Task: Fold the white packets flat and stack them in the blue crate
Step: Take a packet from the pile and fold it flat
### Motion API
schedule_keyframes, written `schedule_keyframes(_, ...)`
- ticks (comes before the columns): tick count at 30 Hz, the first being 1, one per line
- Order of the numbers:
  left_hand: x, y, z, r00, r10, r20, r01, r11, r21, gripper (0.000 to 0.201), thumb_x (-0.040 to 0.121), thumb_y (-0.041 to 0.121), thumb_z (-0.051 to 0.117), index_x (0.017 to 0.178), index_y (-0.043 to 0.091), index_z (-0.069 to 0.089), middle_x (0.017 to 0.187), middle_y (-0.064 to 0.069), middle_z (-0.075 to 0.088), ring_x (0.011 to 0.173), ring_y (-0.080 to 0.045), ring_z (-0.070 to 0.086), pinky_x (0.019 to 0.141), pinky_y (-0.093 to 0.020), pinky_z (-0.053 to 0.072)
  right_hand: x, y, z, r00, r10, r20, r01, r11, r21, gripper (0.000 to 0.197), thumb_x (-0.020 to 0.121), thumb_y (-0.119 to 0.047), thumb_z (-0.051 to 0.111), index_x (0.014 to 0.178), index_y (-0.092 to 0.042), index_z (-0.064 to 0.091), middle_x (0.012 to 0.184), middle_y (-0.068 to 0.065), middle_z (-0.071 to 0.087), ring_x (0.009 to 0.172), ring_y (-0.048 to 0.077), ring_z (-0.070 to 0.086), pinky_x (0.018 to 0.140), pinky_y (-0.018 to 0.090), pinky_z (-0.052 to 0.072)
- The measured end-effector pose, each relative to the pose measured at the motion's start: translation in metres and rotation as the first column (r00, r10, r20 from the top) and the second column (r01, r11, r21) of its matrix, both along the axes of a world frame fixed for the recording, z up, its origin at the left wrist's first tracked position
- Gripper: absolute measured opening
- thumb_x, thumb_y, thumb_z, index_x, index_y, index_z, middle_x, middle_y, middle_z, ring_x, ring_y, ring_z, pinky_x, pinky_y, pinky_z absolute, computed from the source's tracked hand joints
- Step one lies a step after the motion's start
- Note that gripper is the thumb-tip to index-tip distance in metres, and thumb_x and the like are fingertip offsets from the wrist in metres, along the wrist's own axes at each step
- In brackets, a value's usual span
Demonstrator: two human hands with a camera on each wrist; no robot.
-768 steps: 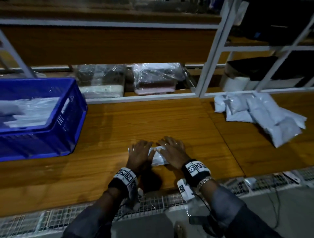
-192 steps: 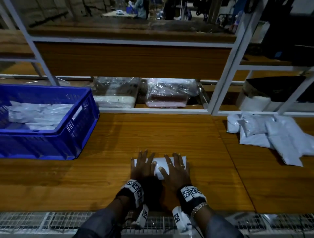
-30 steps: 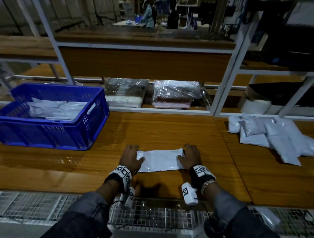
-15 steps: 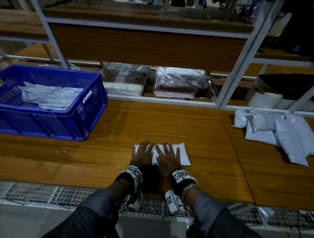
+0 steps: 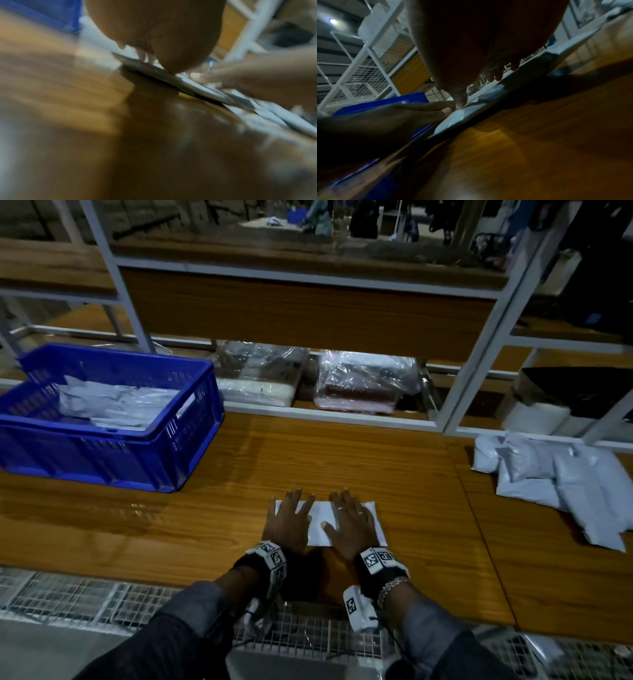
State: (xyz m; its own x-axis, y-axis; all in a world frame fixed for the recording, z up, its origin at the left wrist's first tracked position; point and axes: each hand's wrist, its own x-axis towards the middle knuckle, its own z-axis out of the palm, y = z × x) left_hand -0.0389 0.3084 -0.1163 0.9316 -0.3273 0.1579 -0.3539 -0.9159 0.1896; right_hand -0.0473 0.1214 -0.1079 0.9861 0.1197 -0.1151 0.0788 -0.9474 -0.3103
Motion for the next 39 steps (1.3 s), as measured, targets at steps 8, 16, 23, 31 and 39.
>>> schedule_keyframes(8, -0.002, -0.013, -0.026, 0.997, -0.029, -0.072, 0.020, 0.993, -0.117, 0.044, 0.103, 0.040, 0.041, 0.141, 0.026, 0.060, 0.141, -0.013, 0.060, 0.127, -0.030, 0.060, 0.101, -0.057, 0.047, -0.006, -0.021, -0.010, 0.995, -0.093, -0.044, 0.091, 0.995, -0.050, 0.070, 0.101, -0.064, 0.023, 0.161, -0.032, 0.005, 0.169, 0.003, -0.007, 0.155, 0.025, -0.008, 0.124, 0.045, -0.007)
schedule_keyframes(16, 0.012, -0.013, -0.026, 0.976, -0.063, -0.210, 0.036, 0.991, -0.132, 0.047, 0.102, 0.045, 0.039, 0.141, 0.029, 0.059, 0.140, -0.011, 0.061, 0.124, -0.029, 0.062, 0.097, -0.058, 0.048, -0.008, -0.013, -0.017, 0.990, -0.142, -0.010, 0.142, 0.990, -0.028, 0.088, 0.084, -0.072, -0.004, 0.161, -0.031, 0.006, 0.169, 0.007, -0.007, 0.155, 0.029, -0.004, 0.124, 0.049, -0.006)
schedule_keyframes(23, -0.005, -0.019, -0.008, 0.995, 0.027, -0.099, -0.035, 0.997, -0.076, 0.065, 0.106, 0.050, 0.005, 0.151, 0.025, 0.045, 0.153, -0.019, 0.045, 0.138, -0.040, 0.047, 0.102, -0.070, 0.038, -0.010, 0.006, 0.001, 0.998, -0.038, 0.055, 0.042, 0.997, -0.065, 0.064, 0.099, -0.050, 0.001, 0.161, -0.036, 0.009, 0.170, 0.000, 0.003, 0.156, 0.021, -0.004, 0.122, 0.053, -0.012)
schedule_keyframes(31, -0.002, -0.030, -0.035, 0.978, 0.084, -0.191, -0.095, 0.994, -0.052, 0.052, 0.107, 0.042, 0.023, 0.146, 0.025, 0.053, 0.148, -0.016, 0.052, 0.133, -0.031, 0.053, 0.106, -0.057, 0.038, -0.009, 0.016, -0.008, 1.000, -0.008, 0.003, 0.008, 0.990, -0.141, 0.063, 0.101, -0.049, 0.012, 0.161, -0.032, 0.009, 0.170, 0.000, -0.003, 0.155, 0.020, -0.007, 0.121, 0.053, -0.014)
schedule_keyframes(39, 0.003, -0.018, -0.021, 0.945, 0.125, -0.302, -0.123, 0.992, 0.023, 0.070, 0.098, 0.065, 0.022, 0.160, 0.032, 0.022, 0.168, -0.014, 0.010, 0.155, -0.034, 0.011, 0.121, -0.058, 0.011, -0.007, 0.007, -0.004, 0.999, -0.031, -0.027, 0.029, 0.995, -0.095, 0.062, 0.106, -0.051, 0.018, 0.162, -0.030, 0.001, 0.168, 0.001, -0.014, 0.154, 0.021, -0.015, 0.122, 0.050, -0.015)
